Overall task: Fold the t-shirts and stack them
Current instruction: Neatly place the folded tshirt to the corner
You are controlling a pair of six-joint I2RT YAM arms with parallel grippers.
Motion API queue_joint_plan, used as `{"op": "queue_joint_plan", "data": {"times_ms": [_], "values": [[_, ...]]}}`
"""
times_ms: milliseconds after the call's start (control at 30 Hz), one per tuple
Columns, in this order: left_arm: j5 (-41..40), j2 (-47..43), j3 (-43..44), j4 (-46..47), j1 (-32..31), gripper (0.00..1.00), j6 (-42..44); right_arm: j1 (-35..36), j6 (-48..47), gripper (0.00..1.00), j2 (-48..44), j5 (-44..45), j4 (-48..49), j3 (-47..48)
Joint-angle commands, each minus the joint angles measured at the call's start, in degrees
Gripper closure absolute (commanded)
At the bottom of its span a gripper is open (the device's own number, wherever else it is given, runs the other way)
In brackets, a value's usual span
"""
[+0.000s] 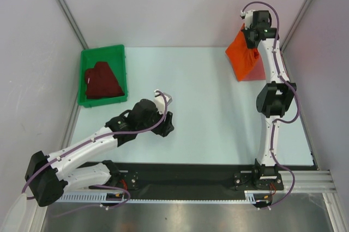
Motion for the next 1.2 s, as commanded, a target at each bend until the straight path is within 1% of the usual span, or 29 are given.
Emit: {"op": "queue_joint_plan", "data": {"times_ms": [0,100,133,200,367,633,967,1167], "values": [[1.1,-2.6,-0.4,-2.6,0.5,0.4,0.4,-0.9,-1.3,1.0,0.5,-0.7,4.2,2.5],[2.3,-3.8,-1.2,-4.1,0.5,0.4,0.3,-0.9,-1.2,1.0,1.1,-1.4,4.0,2.9],[2.3,-4.7,-1.1,-5.3,0.5,0.4,0.4,-2.6,-1.2,1.0,1.6,-1.6,4.0,2.9],[2.2,-5.6,-1.2,-6.2,0.5,0.4,0.4,-2.9,-1.4,1.0,2.1,-2.0,4.0,3.2],[3.6,-7.3,0.3,-8.0,0.5,0.39,0.4,-3.8,-1.5,1.0,3.9,-1.6,4.1,4.7],[3.1,-4.9,3.0,-9.7,0.8,0.39,1.9,-5.3,-1.8,1.0,4.1,-1.4,5.7,3.7],[3.2,-4.1,3.1,-9.9,0.8,0.39,2.5,-8.3,-2.0,1.0,2.8,-2.8,7.4,0.4],[3.8,-3.8,3.1,-10.0,0.8,0.39,3.2,-8.8,-1.9,1.0,5.7,-3.0,7.3,1.8]]}}
